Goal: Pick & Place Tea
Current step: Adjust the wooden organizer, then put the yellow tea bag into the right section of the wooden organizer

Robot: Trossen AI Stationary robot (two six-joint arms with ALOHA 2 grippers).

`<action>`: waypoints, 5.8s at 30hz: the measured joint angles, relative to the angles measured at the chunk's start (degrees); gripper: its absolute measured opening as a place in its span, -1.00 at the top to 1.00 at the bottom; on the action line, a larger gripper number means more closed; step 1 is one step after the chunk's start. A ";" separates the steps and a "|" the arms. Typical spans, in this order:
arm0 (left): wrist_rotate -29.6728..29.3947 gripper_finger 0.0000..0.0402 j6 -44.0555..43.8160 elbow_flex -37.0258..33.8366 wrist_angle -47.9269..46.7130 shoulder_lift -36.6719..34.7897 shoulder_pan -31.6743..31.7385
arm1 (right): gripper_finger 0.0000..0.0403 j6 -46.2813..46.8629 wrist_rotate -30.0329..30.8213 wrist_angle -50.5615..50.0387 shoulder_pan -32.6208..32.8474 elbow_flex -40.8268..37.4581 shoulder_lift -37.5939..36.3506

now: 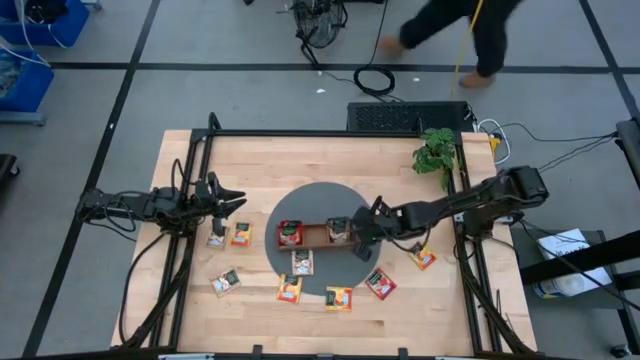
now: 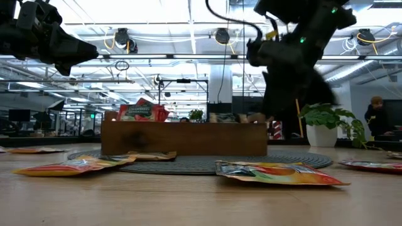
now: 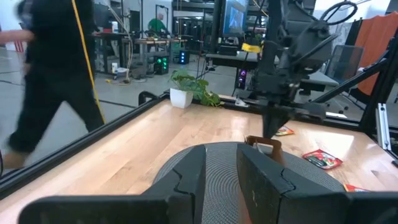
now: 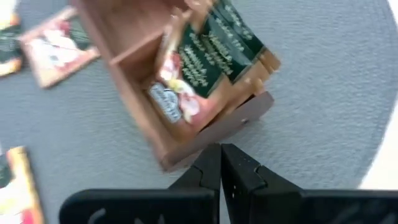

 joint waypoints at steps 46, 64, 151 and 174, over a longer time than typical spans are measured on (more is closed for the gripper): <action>0.00 0.54 0.00 -0.02 0.00 0.00 0.00 | 1.00 -28.22 13.80 29.51 18.17 -13.58 -13.17; 0.00 0.54 0.00 -0.02 -0.02 0.00 0.00 | 1.00 -40.22 4.70 51.83 14.40 -33.63 -29.75; 20.04 -0.60 -89.92 86.38 -54.76 121.22 -9.73 | 1.00 -48.86 7.66 65.06 9.84 -50.69 -56.77; 20.58 -0.54 -89.61 86.42 -55.66 121.77 -10.71 | 1.00 -49.10 7.61 65.82 9.85 -50.69 -56.77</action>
